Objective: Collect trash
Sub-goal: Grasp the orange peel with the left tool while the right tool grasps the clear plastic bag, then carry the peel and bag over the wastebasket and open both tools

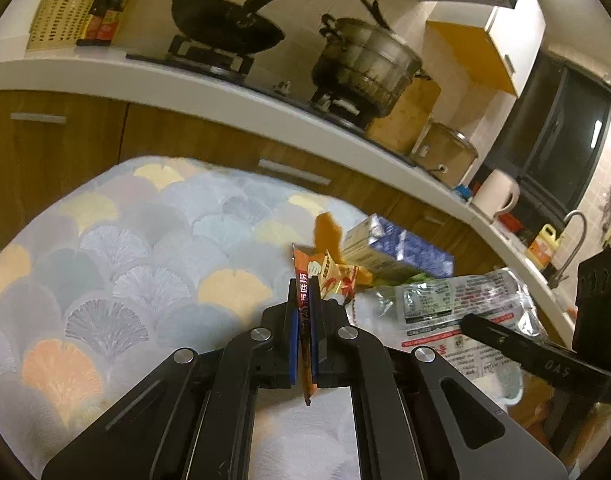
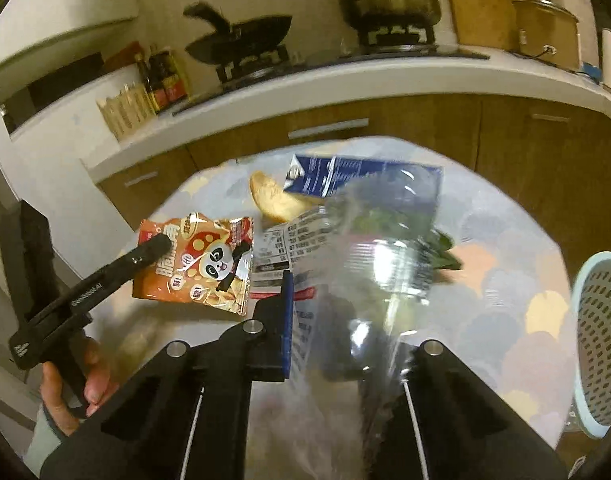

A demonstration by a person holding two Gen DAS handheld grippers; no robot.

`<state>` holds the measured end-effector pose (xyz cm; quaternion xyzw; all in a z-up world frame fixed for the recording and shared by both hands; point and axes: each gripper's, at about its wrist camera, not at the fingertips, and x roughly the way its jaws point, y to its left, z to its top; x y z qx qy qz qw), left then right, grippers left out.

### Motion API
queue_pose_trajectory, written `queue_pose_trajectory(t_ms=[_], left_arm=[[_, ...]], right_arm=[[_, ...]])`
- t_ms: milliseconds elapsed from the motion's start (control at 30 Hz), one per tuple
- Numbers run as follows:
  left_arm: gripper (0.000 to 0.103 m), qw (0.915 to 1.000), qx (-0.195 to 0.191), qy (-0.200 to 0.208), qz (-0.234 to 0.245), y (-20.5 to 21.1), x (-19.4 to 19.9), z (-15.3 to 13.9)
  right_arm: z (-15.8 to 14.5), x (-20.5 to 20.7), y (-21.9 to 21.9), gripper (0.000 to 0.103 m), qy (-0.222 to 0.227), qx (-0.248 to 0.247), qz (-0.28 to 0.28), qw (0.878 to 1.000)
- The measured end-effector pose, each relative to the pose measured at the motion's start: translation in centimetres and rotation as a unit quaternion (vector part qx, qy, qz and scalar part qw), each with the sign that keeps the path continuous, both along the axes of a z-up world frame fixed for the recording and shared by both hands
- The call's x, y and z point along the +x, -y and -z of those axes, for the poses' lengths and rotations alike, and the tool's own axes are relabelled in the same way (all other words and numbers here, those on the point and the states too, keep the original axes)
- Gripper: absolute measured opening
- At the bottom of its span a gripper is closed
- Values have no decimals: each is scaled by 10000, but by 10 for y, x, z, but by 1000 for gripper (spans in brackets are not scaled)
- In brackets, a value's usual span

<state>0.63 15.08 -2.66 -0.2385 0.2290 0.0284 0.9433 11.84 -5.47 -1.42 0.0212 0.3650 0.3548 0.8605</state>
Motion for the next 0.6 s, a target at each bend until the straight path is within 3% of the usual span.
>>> queue_pose_trajectory(t_ms=[233, 433, 600], left_arm=[[2, 9971, 33, 563, 516, 34, -3, -48], [2, 9918, 181, 645, 1092, 91, 26, -68], [2, 9851, 320, 589, 1584, 150, 62, -71]], right_arm=[[-44, -20, 54, 7, 599, 270, 376, 9971], [-63, -16, 113, 7, 825, 345, 984, 9911], [-60, -6, 169, 7, 839, 285, 1587, 9833]])
